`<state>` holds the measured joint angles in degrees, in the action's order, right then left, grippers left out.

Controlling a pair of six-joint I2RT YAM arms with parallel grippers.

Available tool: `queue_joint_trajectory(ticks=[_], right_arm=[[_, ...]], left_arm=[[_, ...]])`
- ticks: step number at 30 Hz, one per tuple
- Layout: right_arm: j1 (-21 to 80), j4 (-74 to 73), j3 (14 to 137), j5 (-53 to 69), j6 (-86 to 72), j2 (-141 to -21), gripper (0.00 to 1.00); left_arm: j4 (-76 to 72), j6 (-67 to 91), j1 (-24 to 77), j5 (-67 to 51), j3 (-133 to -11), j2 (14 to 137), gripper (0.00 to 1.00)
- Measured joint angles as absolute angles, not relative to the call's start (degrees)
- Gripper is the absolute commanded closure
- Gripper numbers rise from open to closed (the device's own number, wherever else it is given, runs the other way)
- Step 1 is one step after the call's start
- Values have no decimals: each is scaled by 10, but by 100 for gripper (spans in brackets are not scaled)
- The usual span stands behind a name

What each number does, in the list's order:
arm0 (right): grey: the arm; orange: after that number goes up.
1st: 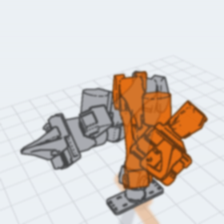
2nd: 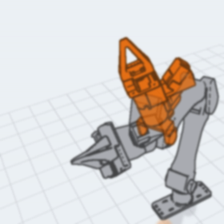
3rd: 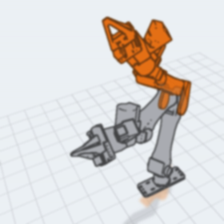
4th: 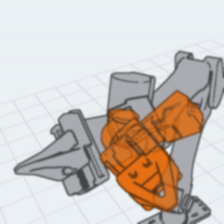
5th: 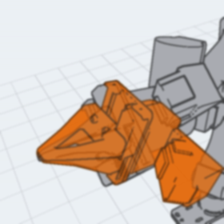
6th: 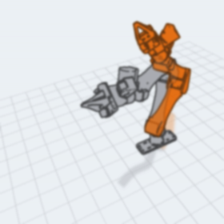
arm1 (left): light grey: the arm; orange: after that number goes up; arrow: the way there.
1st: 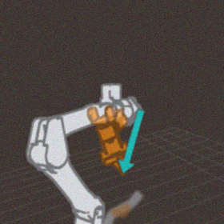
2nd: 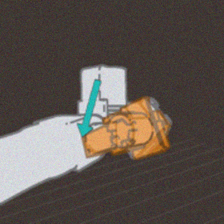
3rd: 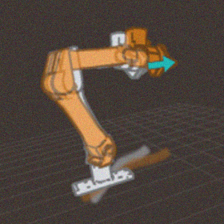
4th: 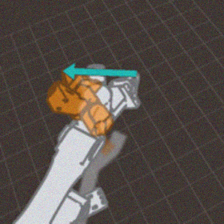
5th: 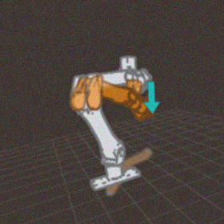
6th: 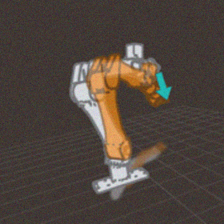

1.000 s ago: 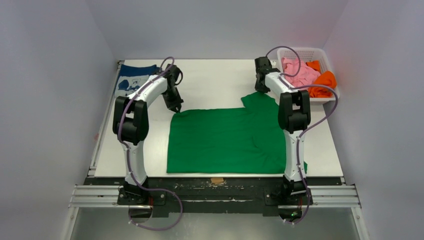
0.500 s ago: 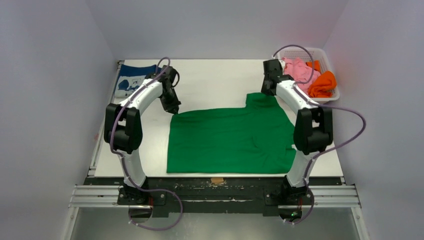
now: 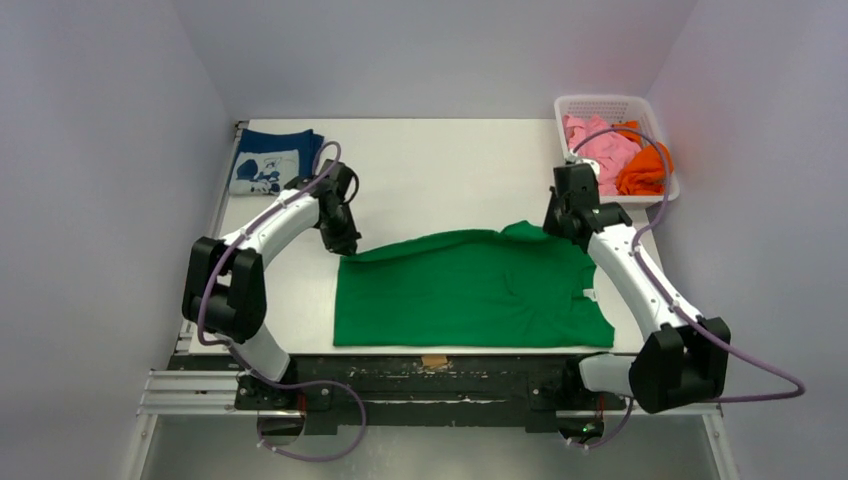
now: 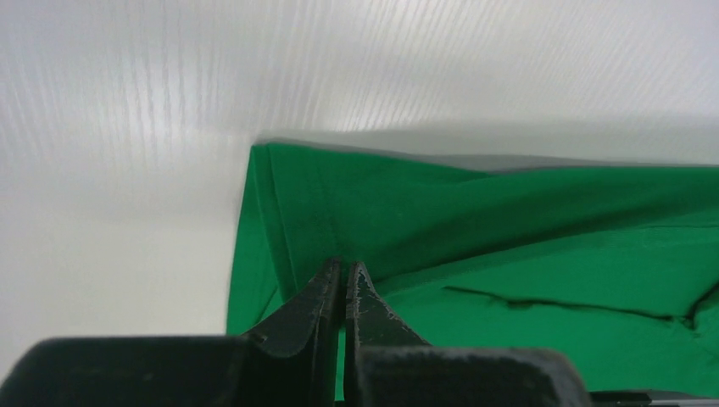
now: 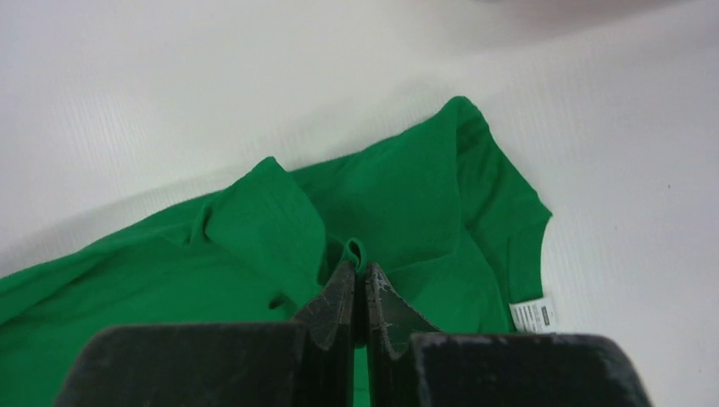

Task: Fold and stack the t-shirts
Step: Fold the other side of the tshirt into a rectangle

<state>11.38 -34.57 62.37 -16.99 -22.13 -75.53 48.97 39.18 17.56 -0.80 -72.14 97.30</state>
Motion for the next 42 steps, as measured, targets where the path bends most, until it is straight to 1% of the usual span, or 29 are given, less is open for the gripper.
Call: queue_joint_trajectory(ticks=[6,16,17,19,20,21,22,23,26,28,32,33,34,36,37,38,42], right_arm=[[116,-405,564,-171,-234,-683,100],[116,-498,528,-191,-280,-604,100],[116,-505,527,-195,-285,-604,99],[116,-519,526,-201,-295,-605,91],[116,-523,524,-200,-299,-605,84],[116,-529,522,-199,-303,-605,82],[116,-533,519,-198,-307,-605,77],[116,-535,514,-194,-312,-605,71],[116,-556,492,-170,-332,-605,60],[116,-579,476,-153,-350,-603,51],[116,-621,449,-121,-371,-558,28],[116,-622,449,-119,-373,-550,22],[116,-620,449,-114,-375,-538,19],[116,-604,449,-107,-376,-528,16],[116,-592,449,-103,-376,-529,15],[116,-580,450,-98,-375,-533,15],[116,-492,452,-70,-366,-598,14]], left_arm=[[479,394,177,1,-648,913,100],[464,394,177,10,-606,885,100],[463,394,177,10,-605,884,100],[461,394,177,11,-604,884,100],[459,394,177,11,-602,884,94],[459,394,177,11,-601,884,90],[459,394,177,11,-601,884,86],[460,394,177,11,-600,884,79],[469,396,177,17,-593,881,54],[493,399,177,24,-584,871,43],[561,411,178,50,-574,823,18],[576,414,178,59,-574,807,14],[590,415,178,66,-576,791,12],[611,414,178,70,-587,770,8],[614,413,178,67,-598,765,3],[613,411,178,60,-607,764,0],[546,404,183,-30,-634,778,0]])
